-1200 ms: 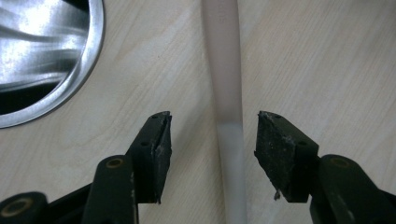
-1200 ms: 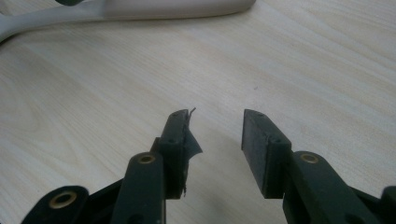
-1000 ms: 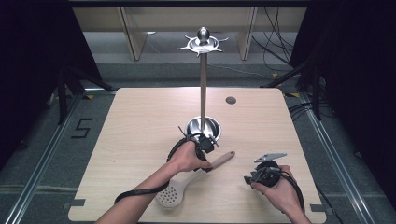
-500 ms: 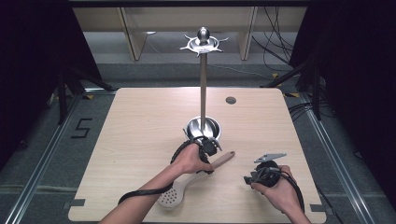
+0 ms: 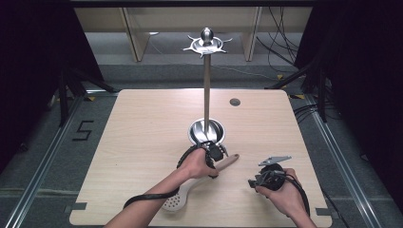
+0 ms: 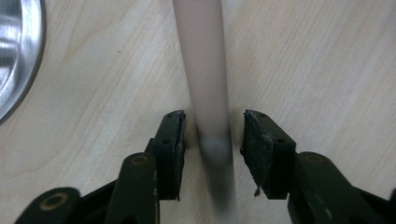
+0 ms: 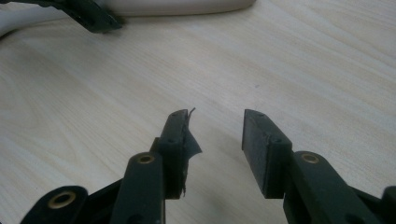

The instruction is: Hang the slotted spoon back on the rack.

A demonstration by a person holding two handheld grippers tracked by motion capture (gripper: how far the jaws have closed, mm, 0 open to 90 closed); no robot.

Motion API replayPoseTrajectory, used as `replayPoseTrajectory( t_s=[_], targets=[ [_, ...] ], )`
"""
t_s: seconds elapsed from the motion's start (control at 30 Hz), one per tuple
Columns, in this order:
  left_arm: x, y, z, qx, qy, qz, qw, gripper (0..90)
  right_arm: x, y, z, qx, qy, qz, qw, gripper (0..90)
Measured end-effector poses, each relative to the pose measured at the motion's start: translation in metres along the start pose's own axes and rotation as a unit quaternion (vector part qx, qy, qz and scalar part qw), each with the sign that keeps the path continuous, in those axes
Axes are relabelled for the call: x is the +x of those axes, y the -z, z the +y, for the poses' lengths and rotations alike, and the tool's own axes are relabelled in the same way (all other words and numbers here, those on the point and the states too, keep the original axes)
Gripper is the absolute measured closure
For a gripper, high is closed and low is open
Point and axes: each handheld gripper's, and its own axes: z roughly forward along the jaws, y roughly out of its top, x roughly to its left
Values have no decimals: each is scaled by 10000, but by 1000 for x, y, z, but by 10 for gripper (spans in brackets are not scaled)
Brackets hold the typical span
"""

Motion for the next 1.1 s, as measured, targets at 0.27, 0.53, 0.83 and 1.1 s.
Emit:
replayPoseTrajectory(
  t_s=[0.27, 0.53, 0.83, 1.1],
  targets=[
    [-4, 1, 0, 73, 92, 155, 9998, 730, 0, 0, 0, 33, 80, -9, 10000, 617],
    [-4, 6, -8, -179, -5, 144, 9997, 747, -1, 0, -1, 21, 61, 0, 10000, 617],
    [-6, 40, -24, -1059, 109, 242, 9940, 747, 0, 0, 0, 28, 55, -13, 10000, 615],
    [-5, 70, -47, -2124, 433, 378, 9755, 747, 1, -2, 0, -39, 16, -25, 10000, 611]
  ],
)
